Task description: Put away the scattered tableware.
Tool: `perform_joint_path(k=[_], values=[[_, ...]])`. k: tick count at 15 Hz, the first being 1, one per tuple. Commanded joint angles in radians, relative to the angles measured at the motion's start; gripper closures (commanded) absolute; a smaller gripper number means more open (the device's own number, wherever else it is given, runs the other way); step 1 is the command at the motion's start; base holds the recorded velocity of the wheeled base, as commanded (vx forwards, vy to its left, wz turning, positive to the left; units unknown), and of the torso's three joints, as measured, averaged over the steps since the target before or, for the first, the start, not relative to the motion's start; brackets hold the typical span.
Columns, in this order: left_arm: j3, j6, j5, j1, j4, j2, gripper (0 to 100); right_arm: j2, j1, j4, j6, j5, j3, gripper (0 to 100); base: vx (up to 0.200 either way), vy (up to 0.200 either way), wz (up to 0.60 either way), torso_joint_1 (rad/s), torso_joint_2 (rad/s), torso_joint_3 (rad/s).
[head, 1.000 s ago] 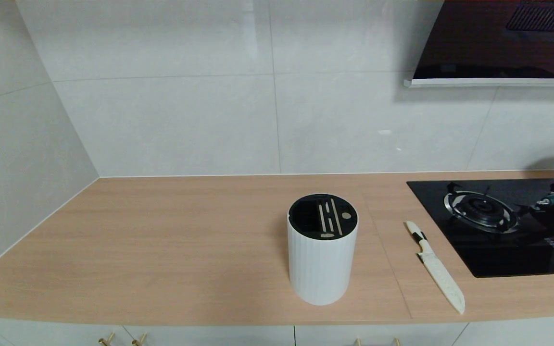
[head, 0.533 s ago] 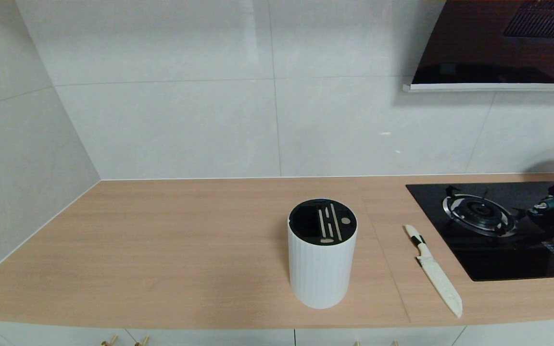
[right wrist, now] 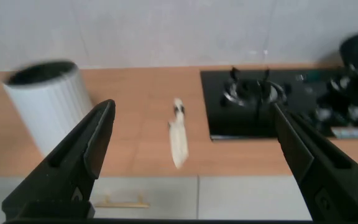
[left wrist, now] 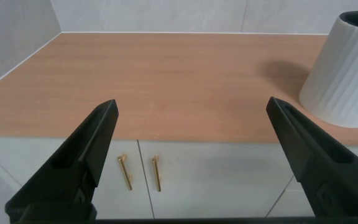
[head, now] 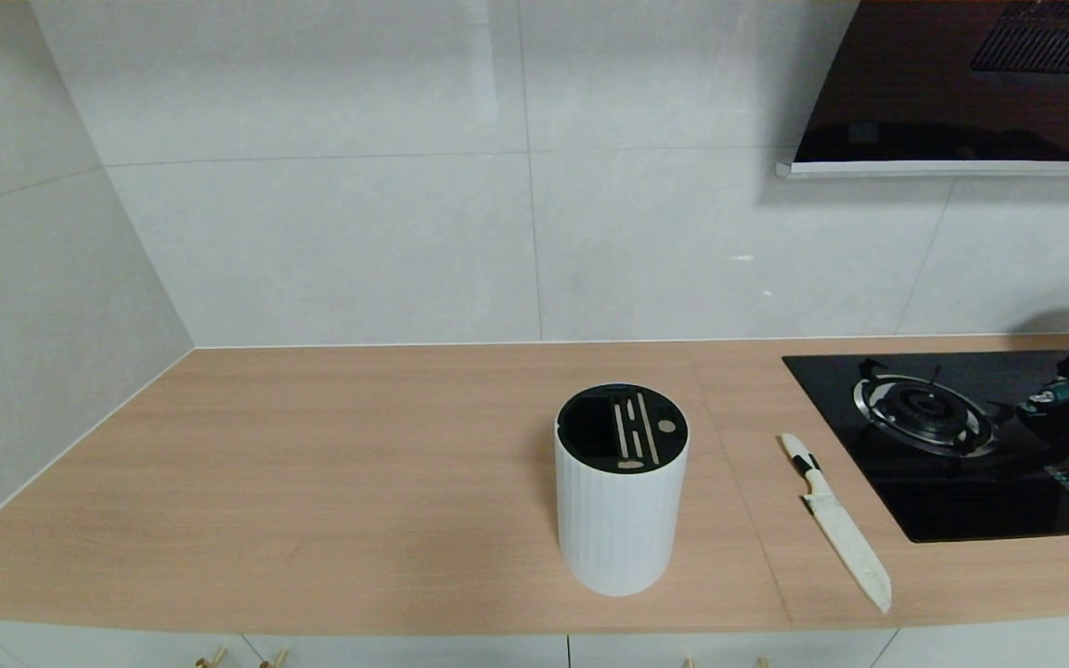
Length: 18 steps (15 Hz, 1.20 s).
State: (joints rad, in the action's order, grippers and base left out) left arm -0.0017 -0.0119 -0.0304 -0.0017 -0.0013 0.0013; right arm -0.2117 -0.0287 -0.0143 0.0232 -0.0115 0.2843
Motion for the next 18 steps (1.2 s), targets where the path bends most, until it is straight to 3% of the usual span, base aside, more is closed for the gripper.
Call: perform_joint_path(k=[1,7,13,18], values=[[0.0,0.0,0.0,0.0,0.0,0.0,0,-0.514,-0.023,-0.006,-0.003,0.013,0.248,0,0.0,0.0,0.0,0.0,0.0,0.0],[0.002,0.0,0.0,0.0,0.0,0.0,0,-1.144,-0.089,0.045,-0.025,-0.015,0.391,0,0.0,0.0,0.0,0.0,0.0,0.0],[0.0,0.0,0.0,0.0,0.0,0.0,0,-1.56,-0.106,0.307,-0.039,-0.019,0.395,0,0.0,0.0,0.0,0.0,0.0,0.0],[0.0,-0.002,0.0,0.0,0.0,0.0,0,-1.899,-0.099,0.603,-0.051,-0.056,0.395,0,0.0,0.0,0.0,0.0,0.0,0.0]])
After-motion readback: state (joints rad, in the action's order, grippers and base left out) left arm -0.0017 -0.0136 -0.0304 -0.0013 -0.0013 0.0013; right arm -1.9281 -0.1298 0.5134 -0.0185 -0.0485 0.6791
